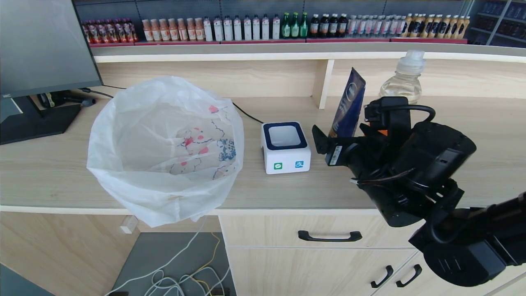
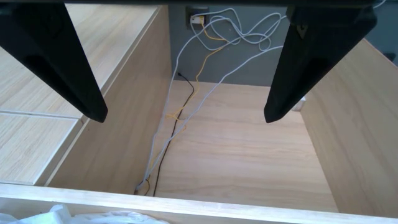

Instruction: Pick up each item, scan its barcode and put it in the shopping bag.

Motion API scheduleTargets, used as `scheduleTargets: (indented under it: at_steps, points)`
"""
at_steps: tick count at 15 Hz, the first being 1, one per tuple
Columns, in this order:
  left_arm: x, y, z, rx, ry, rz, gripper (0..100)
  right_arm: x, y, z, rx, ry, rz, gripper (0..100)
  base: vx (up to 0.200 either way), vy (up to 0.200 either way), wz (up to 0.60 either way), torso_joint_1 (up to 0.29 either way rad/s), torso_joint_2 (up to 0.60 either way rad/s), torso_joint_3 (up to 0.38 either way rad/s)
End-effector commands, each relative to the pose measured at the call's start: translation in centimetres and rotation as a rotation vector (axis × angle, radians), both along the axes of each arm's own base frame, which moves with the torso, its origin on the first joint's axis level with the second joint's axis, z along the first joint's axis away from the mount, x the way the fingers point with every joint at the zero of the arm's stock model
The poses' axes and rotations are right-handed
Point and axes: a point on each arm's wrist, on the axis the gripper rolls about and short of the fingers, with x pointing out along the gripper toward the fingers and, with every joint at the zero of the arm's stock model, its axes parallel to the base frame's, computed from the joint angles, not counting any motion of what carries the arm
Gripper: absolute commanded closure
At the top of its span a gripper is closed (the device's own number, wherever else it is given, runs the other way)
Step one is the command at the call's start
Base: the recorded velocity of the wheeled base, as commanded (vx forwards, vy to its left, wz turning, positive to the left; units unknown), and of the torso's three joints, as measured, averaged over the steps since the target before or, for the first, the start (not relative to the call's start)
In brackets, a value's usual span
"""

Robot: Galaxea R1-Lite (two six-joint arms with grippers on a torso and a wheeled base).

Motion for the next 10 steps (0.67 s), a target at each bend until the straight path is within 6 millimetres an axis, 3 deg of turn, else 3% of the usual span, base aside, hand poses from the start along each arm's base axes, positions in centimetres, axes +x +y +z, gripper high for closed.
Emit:
scheduleTargets:
  at_steps: [1, 10]
  points:
    - [0.0, 0.0, 0.0, 0.0, 0.001, 0.0, 0, 0.6, -0.2, -0.3, -0.007, 0.004, -0.016, 0, 0.0, 0.0, 0.0, 0.0, 0.0, 0.0]
    - [0.0, 0.0, 0.0, 0.0, 0.001, 0.0, 0, 3.4, -1.0, -0.5, 0.005, -0.013, -0.072, 0, 0.0, 0.0, 0.0, 0.0, 0.0, 0.0]
